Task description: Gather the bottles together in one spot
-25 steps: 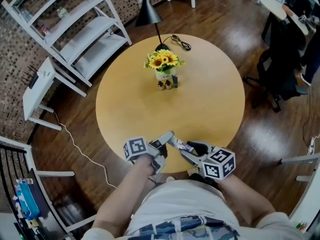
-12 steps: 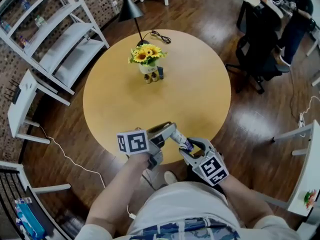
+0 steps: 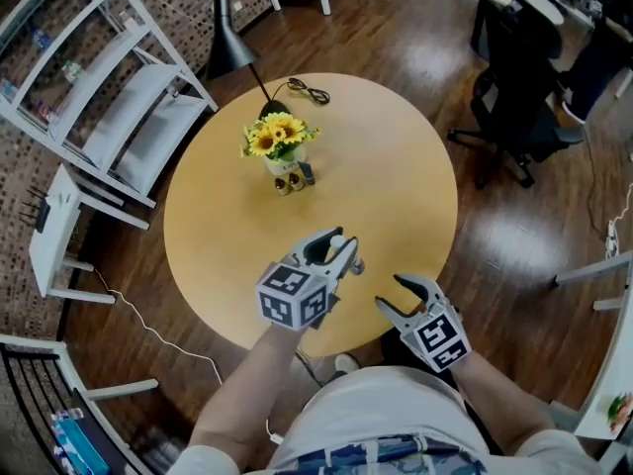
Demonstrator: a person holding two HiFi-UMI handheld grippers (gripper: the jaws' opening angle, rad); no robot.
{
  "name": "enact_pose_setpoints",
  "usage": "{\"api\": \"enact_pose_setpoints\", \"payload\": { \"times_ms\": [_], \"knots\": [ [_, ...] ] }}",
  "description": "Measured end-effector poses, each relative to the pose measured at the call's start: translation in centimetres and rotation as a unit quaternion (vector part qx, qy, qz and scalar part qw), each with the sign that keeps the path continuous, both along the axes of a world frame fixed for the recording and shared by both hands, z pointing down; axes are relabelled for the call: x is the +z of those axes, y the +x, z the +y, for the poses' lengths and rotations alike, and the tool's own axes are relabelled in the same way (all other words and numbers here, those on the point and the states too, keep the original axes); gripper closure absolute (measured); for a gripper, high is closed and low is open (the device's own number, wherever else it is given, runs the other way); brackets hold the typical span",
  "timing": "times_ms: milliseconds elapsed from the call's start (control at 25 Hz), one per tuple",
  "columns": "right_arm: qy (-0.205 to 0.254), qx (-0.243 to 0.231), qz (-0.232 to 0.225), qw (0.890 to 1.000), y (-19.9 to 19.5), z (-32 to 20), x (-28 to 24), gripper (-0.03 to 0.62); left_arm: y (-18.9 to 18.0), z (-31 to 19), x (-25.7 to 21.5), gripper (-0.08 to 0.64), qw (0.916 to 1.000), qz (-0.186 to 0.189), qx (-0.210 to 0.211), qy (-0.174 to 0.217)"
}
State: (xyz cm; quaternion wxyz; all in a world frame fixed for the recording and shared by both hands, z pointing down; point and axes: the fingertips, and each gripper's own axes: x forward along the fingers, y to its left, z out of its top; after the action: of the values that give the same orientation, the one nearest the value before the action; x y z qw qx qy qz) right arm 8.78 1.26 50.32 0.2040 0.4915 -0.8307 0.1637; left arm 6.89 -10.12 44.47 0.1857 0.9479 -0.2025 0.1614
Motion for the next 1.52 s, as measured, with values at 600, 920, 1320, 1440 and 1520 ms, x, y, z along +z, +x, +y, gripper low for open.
{"api": "enact_pose_setpoints", "payload": {
  "times_ms": [600, 920, 1320, 1440, 1520],
  "knots": [
    [-0.066, -0.002, -0.039, 0.997, 13.5, -4.5, 4.1, 0.356, 5.6, -21.4, 7.8, 0.436, 0.9652, -0.098, -0.229, 0.08],
    [-0.093, 0.026, -0.041, 0.994, 17.7, -5.4, 5.5, 0.356, 6.6, -26.5, 11.2, 0.436, 0.9431, -0.152, -0.264, 0.134],
    [-0.11, 0.025, -0.043, 0.993, 18.4, -6.5, 7.1, 0.356, 6.1, -28.9, 12.4, 0.433, 0.9351, -0.154, -0.283, 0.147],
    [-0.11, 0.024, -0.041, 0.993, 18.3, -6.7, 7.1, 0.356, 5.8, -28.6, 12.7, 0.426, 0.934, -0.159, -0.285, 0.146],
    [-0.106, 0.022, -0.041, 0.993, 18.2, -6.9, 7.0, 0.356, 5.3, -28.5, 12.5, 0.419, 0.9329, -0.161, -0.287, 0.146]
  ]
}}
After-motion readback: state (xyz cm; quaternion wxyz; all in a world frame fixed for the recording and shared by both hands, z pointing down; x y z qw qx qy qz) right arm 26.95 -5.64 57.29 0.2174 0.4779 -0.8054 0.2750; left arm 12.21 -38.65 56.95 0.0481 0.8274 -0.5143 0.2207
